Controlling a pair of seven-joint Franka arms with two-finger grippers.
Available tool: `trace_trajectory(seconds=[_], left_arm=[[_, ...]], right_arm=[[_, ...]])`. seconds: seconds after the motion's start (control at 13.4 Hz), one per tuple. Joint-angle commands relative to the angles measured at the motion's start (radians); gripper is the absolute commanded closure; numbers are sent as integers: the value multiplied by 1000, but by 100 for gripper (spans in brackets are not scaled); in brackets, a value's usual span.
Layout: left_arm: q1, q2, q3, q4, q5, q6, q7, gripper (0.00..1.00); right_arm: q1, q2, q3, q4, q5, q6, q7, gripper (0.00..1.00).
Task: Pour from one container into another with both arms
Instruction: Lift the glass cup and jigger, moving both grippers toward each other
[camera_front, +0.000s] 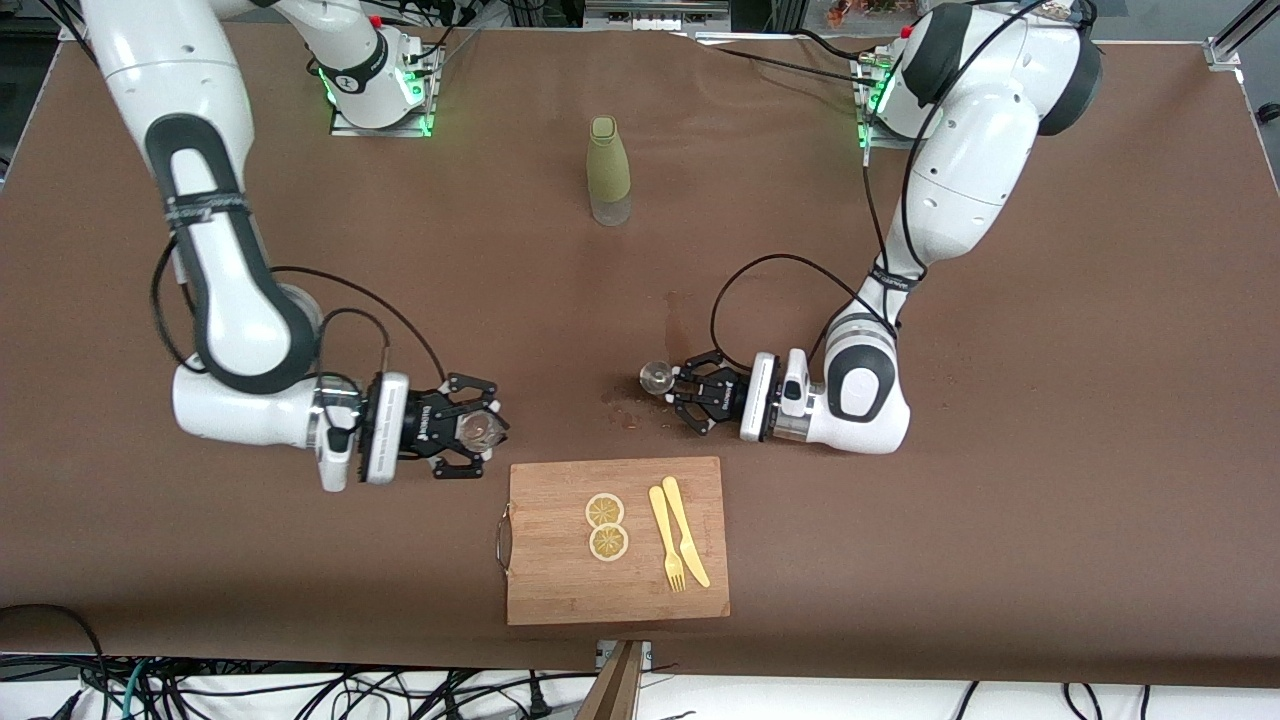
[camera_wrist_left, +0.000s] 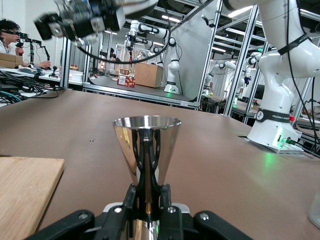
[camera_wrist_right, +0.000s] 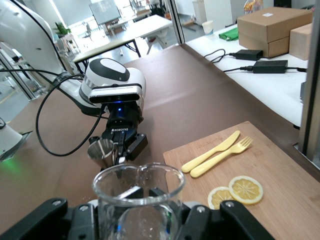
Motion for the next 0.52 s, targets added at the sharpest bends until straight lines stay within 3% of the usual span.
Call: trace_trajectory(seconds=[0.0, 0.45], left_arm=[[-19, 1, -3, 19, -29, 37, 24, 100], [-57, 1, -4, 38, -46, 85, 19, 100]], right_arm=[[48, -38, -3, -15, -59, 71, 64, 95], [138, -50, -6, -25, -208, 162, 65, 95]])
